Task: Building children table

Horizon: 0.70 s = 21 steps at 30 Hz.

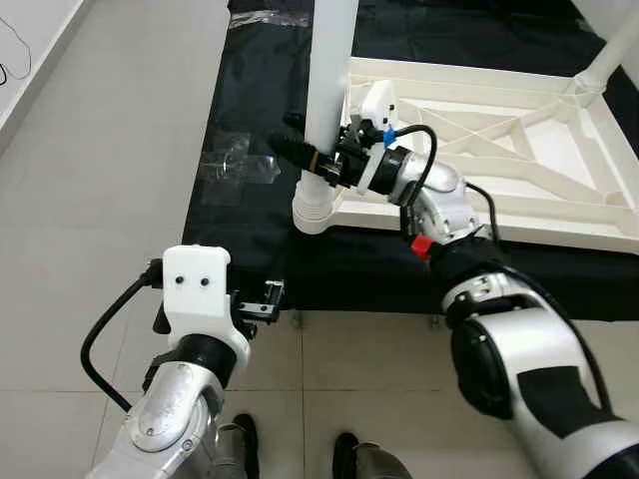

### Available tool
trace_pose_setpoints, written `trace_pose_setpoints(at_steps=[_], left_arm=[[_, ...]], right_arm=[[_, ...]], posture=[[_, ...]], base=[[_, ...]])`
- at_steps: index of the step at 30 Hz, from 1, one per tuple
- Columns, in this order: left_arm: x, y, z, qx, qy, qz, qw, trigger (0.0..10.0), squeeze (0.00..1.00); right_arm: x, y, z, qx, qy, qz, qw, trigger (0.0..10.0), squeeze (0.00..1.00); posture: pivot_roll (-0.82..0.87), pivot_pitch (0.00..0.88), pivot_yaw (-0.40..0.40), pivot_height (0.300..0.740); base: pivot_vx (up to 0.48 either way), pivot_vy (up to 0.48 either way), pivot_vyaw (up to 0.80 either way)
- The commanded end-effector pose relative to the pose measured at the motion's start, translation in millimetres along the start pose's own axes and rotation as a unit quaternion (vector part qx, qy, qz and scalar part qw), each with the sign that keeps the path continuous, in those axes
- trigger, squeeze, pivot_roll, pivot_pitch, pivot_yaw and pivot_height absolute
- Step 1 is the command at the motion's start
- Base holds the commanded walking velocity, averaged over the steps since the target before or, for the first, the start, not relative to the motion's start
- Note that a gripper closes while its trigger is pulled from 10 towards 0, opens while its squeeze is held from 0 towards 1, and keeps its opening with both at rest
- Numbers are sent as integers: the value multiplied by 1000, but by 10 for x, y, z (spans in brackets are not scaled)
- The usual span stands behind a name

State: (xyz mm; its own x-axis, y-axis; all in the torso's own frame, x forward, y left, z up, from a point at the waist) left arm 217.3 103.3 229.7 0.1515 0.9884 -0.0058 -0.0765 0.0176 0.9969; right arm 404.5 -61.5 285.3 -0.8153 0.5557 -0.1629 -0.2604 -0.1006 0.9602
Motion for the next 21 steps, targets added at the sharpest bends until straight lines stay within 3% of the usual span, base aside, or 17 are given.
trace_pose_setpoints(at_steps=[1, 2, 3, 8, 13, 14, 15, 16, 17, 19, 21], left_arm=[[20, -29, -5, 8, 1, 6, 1000, 10000, 0], [20, -29, -5, 8, 1, 6, 1000, 10000, 0], [28, -20, 5, 5, 0, 10, 1000, 10000, 0], [44, -14, 9, 3, 1, 11, 1000, 10000, 0], [83, -8, 29, -1, 3, 18, 1000, 10000, 0], [83, -8, 29, -1, 3, 18, 1000, 10000, 0], [88, -6, 34, -1, 4, 18, 1000, 10000, 0], [88, -6, 34, -1, 4, 18, 1000, 10000, 0], [92, -6, 37, -2, 4, 19, 1000, 10000, 0], [90, -7, 41, -2, 3, 19, 1000, 10000, 0], [86, -9, 43, -2, 1, 21, 1000, 10000, 0]], right_arm=[[-42, -661, -251, 112, -81, 71, 988, 10000, 0], [-42, -661, -251, 112, -81, 71, 988, 10000, 0], [-90, -691, -263, 122, -139, 35, 982, 10000, 0], [-136, -708, -278, 124, -188, 40, 973, 10000, 0], [-298, -752, -373, 136, -353, 54, 924, 10000, 0], [-298, -752, -373, 136, -353, 54, 924, 10000, 0], [-320, -776, -410, 139, -398, 66, 904, 10000, 0], [-320, -776, -410, 139, -398, 66, 904, 10000, 0], [-327, -795, -437, 143, -428, 73, 890, 10000, 0], [-325, -846, -514, 134, -525, 114, 833, 10000, 0], [-284, -855, -536, 115, -582, 135, 794, 10000, 0]], posture=[[182, 370, -54, 740], [182, 370, -54, 740], [180, 363, -56, 740], [180, 363, -56, 740], [175, 357, -57, 740], [175, 357, -57, 740], [170, 350, -57, 740], [170, 350, -57, 740], [170, 350, -57, 740], [169, 344, -58, 740], [169, 344, -58, 740]], base=[[0, 0, 0], [0, 0, 0], [0, 0, 0], [0, 0, 0], [0, 0, 0], [0, 0, 0], [0, 0, 0], [0, 0, 0], [0, 0, 0], [0, 0, 0], [0, 0, 0]])
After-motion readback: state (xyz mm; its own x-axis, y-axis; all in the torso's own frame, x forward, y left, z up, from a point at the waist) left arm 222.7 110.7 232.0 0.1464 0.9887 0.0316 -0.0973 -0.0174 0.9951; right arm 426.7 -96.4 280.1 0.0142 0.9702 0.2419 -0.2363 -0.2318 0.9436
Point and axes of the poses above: a point about 5 cm out from each wrist's last joint towards the gripper, its own z axis pointing out of the wrist towards the gripper, its own y axis along the axis of the wrist's last joint, x = y × z, the point moved 2 cm from there along z, pointing out of the wrist towards the gripper, and after that the axes turned 7 degrees about z, right-handed, at the moved point
